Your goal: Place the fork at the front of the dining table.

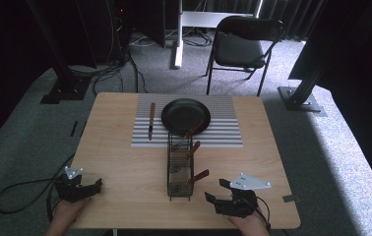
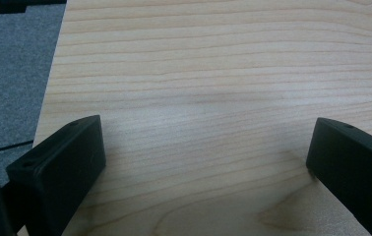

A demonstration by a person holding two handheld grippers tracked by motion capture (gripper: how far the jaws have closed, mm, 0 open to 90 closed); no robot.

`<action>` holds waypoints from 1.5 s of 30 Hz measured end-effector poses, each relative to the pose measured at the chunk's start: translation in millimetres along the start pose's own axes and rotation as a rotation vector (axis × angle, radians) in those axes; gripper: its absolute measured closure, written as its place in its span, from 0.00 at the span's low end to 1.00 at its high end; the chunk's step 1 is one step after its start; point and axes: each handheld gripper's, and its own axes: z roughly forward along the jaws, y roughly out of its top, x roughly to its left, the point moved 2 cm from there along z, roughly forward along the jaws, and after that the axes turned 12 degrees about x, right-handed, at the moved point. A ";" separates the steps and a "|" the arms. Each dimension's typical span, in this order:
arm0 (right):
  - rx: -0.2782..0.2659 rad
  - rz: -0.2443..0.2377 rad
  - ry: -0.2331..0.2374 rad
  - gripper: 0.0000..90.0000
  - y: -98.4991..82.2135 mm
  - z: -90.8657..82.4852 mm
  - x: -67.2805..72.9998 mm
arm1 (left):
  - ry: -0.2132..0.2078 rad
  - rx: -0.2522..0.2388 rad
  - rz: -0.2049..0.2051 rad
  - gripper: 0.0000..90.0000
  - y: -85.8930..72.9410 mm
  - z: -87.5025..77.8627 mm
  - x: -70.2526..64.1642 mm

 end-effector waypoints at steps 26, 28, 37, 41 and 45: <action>-0.001 0.079 0.036 0.74 35.5 24.7 17.6 | 0.000 0.000 0.001 0.01 0.0 0.0 0.1; -0.001 0.084 0.036 0.74 36.4 25.2 17.1 | 0.000 0.000 0.001 0.01 0.0 0.0 0.1; -0.027 0.126 0.067 0.85 40.4 27.4 16.7 | 0.001 0.000 0.001 0.01 0.0 0.1 0.1; -0.046 0.127 0.063 0.89 42.1 26.0 16.7 | 0.000 0.000 0.001 0.01 0.0 0.0 0.1; -0.043 0.090 0.055 0.90 46.2 23.4 19.6 | 0.000 -0.001 0.001 0.01 0.0 0.1 0.1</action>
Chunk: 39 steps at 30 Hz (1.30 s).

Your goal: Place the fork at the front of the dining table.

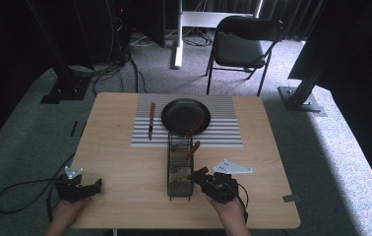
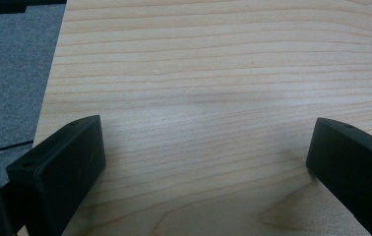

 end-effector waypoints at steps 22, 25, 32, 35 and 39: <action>-0.222 -0.062 -0.049 0.90 34.8 -85.4 4.0 | 0.000 0.000 0.001 0.01 0.0 0.0 0.0; -0.242 -0.053 -0.053 0.90 35.2 -93.2 1.5 | 0.000 0.000 0.000 0.01 0.0 0.0 0.0; -0.257 -0.007 -0.154 0.90 25.4 -113.4 -20.0 | 0.000 0.001 0.000 0.01 0.0 0.0 0.0; -0.244 0.022 -0.172 0.90 21.9 -113.0 -30.8 | 0.000 0.001 0.000 0.01 0.1 0.0 0.0; -0.219 0.061 -0.216 0.90 19.4 -109.7 -49.0 | 0.001 0.002 0.001 0.01 0.2 -0.1 0.1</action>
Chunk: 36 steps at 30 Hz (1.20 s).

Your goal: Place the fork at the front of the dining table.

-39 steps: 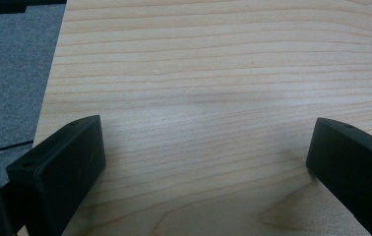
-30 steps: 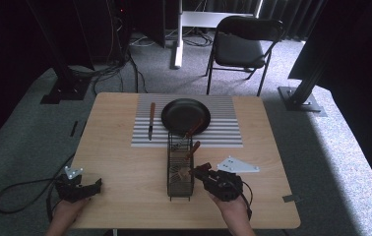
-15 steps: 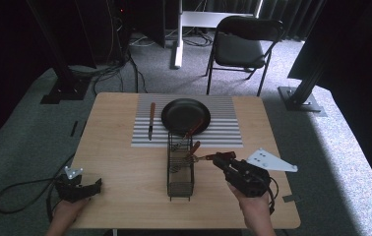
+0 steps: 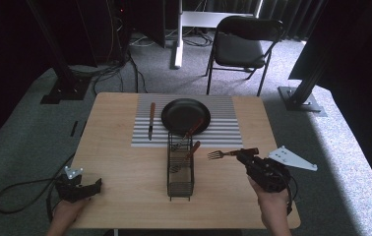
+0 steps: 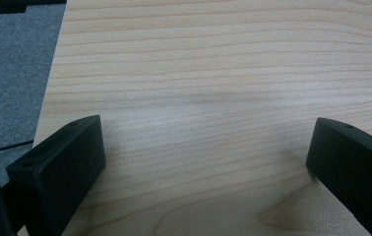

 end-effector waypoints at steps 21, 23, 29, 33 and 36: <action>0.122 0.027 -0.146 0.90 6.5 57.5 -53.7 | 0.002 0.000 -0.003 0.01 0.7 0.3 -0.1; 0.136 0.021 -0.152 0.90 10.8 64.4 -55.8 | 0.002 0.000 -0.002 0.01 0.7 0.3 0.0; 0.185 -0.002 -0.203 0.90 31.4 91.4 -64.6 | 0.003 0.000 -0.003 0.01 0.6 0.3 0.0; 0.243 -0.014 -0.245 0.90 40.7 115.0 -70.2 | 0.002 -0.001 -0.004 0.01 0.6 0.3 -0.1; 0.270 -0.015 -0.256 0.90 42.2 125.2 -72.9 | 0.002 -0.001 -0.004 0.01 0.6 0.3 -0.1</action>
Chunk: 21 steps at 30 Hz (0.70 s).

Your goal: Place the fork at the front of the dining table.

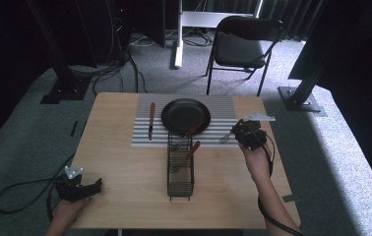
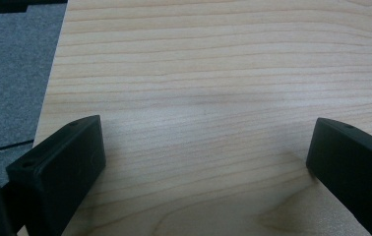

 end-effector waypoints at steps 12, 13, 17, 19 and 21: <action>0.105 0.012 -0.044 0.90 13.8 35.5 2.1 | 0.000 0.000 0.000 0.01 0.0 0.0 0.0; 0.101 0.010 -0.044 0.90 15.5 37.0 2.0 | 0.000 0.000 0.000 0.01 0.0 0.0 0.0; 0.079 0.032 -0.048 0.90 23.3 45.9 0.7 | 0.000 0.000 0.000 0.01 0.0 0.0 0.0; 0.069 0.048 -0.050 0.89 27.8 51.4 -0.4 | 0.000 0.000 0.000 0.01 0.0 0.0 0.0; 0.065 0.065 -0.050 0.89 32.5 56.7 -1.7 | 0.000 0.000 0.000 0.01 0.0 0.0 0.0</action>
